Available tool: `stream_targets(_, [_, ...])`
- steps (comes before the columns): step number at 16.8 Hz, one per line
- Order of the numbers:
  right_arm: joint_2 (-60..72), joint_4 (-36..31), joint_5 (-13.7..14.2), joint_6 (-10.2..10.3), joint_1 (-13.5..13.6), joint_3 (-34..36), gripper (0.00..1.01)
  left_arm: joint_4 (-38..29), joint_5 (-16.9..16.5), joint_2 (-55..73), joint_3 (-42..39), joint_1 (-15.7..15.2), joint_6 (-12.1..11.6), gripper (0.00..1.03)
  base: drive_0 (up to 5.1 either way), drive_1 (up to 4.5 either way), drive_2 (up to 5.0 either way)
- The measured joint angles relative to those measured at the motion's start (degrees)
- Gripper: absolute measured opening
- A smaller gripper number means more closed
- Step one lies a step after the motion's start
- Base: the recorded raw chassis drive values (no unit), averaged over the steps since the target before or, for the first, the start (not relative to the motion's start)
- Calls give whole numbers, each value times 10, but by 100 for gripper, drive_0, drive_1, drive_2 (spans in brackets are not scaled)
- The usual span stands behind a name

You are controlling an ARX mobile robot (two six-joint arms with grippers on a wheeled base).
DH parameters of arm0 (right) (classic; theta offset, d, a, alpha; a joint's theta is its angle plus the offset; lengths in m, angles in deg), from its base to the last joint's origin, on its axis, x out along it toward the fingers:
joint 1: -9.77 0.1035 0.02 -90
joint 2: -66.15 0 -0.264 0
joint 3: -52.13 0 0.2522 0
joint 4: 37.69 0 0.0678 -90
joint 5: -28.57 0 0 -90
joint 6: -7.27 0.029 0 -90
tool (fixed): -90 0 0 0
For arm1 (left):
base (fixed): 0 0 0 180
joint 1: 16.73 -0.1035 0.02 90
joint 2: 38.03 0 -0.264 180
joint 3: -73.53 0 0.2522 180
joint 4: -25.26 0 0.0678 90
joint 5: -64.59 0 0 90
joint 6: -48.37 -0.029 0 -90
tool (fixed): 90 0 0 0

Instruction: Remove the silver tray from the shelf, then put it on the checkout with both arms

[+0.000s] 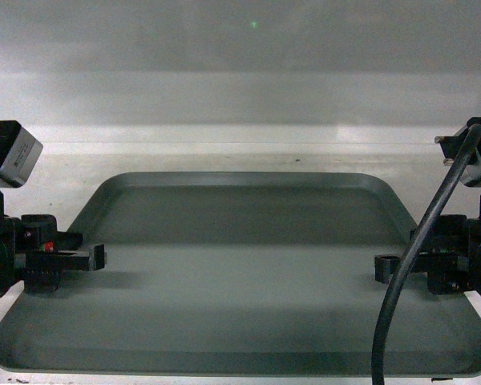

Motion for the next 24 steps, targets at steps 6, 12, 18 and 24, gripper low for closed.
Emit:
stream_targets(6, [-5, 9, 6, 0, 0, 0, 3, 1, 0, -3, -3, 3, 7, 4, 0, 0, 0])
stream_targets(12, [-35, 44, 17, -7, 4, 1, 3, 32, -3, -29, -7, 4, 10, 4, 0, 0, 0])
stream_targets(18, [-135, 119, 26, -11, 8, -1, 3, 103, -3, -127, 1, 12, 0, 4, 0, 0, 0])
stream_targets(24, [-206, 195, 30, -11, 6, -15, 3, 166, 8, -195, 19, 26, -16, 4, 0, 0, 0])
